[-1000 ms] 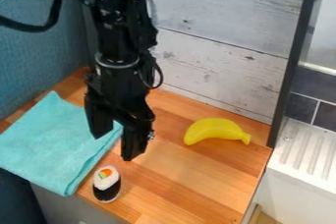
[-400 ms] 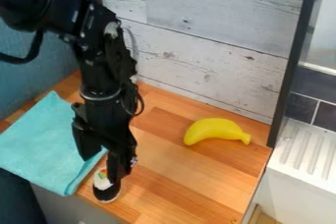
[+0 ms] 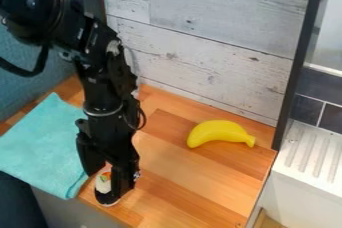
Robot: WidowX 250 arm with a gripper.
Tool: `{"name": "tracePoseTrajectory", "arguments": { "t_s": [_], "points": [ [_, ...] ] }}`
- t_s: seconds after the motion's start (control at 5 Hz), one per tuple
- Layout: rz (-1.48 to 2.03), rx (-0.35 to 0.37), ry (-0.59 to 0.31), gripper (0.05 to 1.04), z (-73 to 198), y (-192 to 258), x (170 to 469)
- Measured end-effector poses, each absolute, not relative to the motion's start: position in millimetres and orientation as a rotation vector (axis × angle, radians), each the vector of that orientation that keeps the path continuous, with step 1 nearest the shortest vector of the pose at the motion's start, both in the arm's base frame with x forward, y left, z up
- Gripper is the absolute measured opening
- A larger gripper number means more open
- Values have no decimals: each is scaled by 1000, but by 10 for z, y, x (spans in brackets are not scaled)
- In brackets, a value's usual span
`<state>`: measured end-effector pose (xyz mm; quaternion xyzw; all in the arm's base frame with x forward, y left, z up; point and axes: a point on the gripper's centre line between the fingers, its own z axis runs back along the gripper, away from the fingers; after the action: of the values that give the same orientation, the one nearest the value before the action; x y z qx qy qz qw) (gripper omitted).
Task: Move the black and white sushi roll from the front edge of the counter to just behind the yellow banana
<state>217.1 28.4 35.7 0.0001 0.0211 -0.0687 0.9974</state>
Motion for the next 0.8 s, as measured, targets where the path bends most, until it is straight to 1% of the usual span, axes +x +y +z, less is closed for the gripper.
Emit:
{"name": "tracePoseTrajectory", "arguments": {
  "t_s": [0.2,0.4,0.6,0.8],
  "points": [
    [-102,-4,90,967,208,349,2137],
    [-100,-11,126,699,78,361,2116],
    [-71,-13,104,572,164,348,2112],
    [-44,-20,3,560,433,325,2229]
  ]
}}
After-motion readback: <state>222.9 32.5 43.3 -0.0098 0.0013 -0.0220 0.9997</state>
